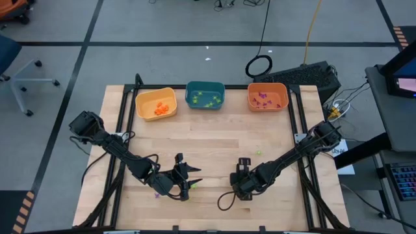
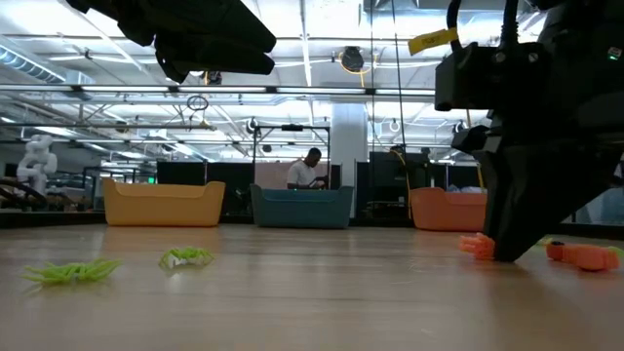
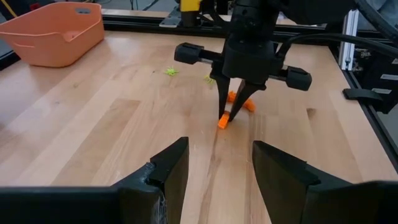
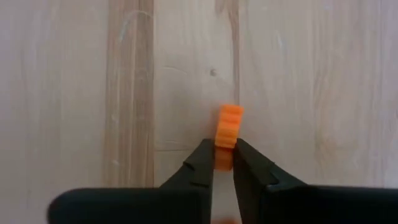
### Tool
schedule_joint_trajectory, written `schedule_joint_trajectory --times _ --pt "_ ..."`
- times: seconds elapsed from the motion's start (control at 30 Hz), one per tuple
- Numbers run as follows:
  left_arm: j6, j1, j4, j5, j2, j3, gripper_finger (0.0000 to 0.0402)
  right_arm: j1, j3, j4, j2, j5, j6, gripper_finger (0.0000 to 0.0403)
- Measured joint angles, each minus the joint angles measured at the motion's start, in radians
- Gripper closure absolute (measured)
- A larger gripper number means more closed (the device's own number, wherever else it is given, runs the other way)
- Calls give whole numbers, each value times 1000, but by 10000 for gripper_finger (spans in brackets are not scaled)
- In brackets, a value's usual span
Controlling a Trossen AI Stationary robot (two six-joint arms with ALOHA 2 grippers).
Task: Sort Halloween decoration
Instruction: Put the orange skeleton toy into the yellow bin
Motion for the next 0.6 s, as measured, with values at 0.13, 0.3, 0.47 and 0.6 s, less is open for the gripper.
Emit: schedule_joint_trajectory --times 0.13,0.3,0.47,0.6 --pt "0 0 0 0 0 0 224 3 -2 -3 -18 -5 -5 396" --pt "0 0 0 0 0 0 224 29 -5 -8 -78 -6 8 396" --pt "0 0 -1 0 0 0 224 69 -5 40 -145 31 28 396" --pt "0 0 0 0 0 0 224 107 -3 204 -155 76 29 396"
